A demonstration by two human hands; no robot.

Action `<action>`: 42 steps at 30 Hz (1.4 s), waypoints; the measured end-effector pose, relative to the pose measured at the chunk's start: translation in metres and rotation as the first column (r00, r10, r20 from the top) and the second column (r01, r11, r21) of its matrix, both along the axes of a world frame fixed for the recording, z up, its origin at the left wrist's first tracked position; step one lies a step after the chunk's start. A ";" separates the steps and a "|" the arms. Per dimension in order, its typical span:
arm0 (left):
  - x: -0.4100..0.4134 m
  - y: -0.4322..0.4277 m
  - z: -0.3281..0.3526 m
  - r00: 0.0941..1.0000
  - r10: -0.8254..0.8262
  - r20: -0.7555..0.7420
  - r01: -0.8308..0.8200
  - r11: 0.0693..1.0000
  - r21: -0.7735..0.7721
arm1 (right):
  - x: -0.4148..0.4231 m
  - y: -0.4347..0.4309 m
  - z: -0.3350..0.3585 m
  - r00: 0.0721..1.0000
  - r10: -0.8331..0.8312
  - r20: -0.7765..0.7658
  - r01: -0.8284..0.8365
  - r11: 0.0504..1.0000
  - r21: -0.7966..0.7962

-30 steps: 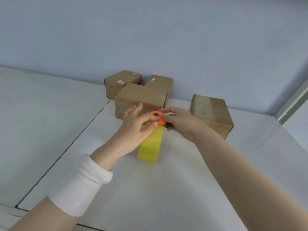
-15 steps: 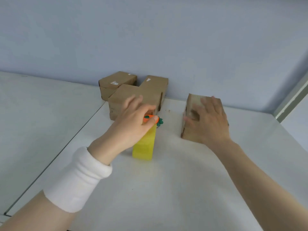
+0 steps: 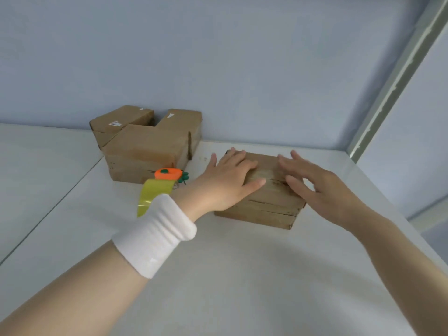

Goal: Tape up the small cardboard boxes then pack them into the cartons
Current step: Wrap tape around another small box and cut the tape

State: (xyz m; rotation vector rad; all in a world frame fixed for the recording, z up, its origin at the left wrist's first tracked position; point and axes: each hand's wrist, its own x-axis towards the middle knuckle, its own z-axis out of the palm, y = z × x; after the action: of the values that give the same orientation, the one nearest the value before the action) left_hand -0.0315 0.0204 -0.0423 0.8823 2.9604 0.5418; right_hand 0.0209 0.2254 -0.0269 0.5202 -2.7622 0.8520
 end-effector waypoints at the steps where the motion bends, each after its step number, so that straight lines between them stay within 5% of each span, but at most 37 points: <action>1: -0.004 0.005 0.004 0.999 0.006 -0.034 -0.006 1.000 -0.014 | -0.005 -0.008 -0.001 0.997 -0.057 -0.047 0.062 0.990 0.128; 4: -0.014 0.016 0.009 0.996 -0.004 -0.087 -0.005 0.995 -0.104 | -0.023 -0.027 -0.012 0.994 -0.107 0.014 0.094 0.922 0.377; 10: -0.025 0.022 0.021 0.992 0.051 0.115 -0.015 0.956 -0.293 | -0.040 -0.020 0.005 0.960 -0.043 0.276 -0.083 0.899 0.430; 14: -0.014 0.027 0.006 1.000 0.020 -0.018 -0.024 0.971 -0.239 | -0.034 -0.029 -0.008 0.989 -0.044 0.139 -0.014 0.919 0.393; 20: -0.027 0.023 0.014 0.994 -0.018 0.104 0.044 0.966 -0.255 | -0.036 -0.024 -0.006 0.980 -0.015 0.198 -0.066 0.916 0.396; 26: -0.019 0.015 0.002 0.998 -0.055 0.006 0.055 0.987 -0.150 | -0.033 -0.025 -0.009 0.992 0.007 0.125 -0.062 0.895 0.442; 28: -0.013 0.008 0.005 0.997 -0.069 0.040 0.071 0.997 -0.043 | -0.026 -0.016 -0.009 0.995 0.060 0.086 -0.087 0.929 0.360; 31: 0.002 -0.009 0.000 0.986 -0.130 0.103 0.121 0.989 0.091 | -0.007 -0.001 -0.023 1.000 0.031 0.004 -0.031 0.999 0.017; 35: 0.009 -0.010 0.015 0.995 -0.098 0.021 0.091 0.967 0.238 | -0.004 0.001 -0.020 0.996 -0.089 -0.021 0.081 0.961 -0.265; 38: 0.005 -0.007 0.036 0.999 0.034 0.040 -0.048 0.904 0.424 | -0.013 -0.001 0.006 0.975 -0.204 0.087 0.220 0.938 -0.269; 42: -0.001 0.003 0.033 0.979 0.188 0.081 -0.203 0.946 0.255 | -0.028 -0.010 0.012 0.926 -0.314 0.212 0.348 0.925 -0.153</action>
State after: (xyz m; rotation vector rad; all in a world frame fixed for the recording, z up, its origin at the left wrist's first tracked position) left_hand -0.0323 0.0232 -0.0097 0.5725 2.9882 0.9673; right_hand -0.0068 0.2153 -0.0149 -0.0680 -2.7704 1.1048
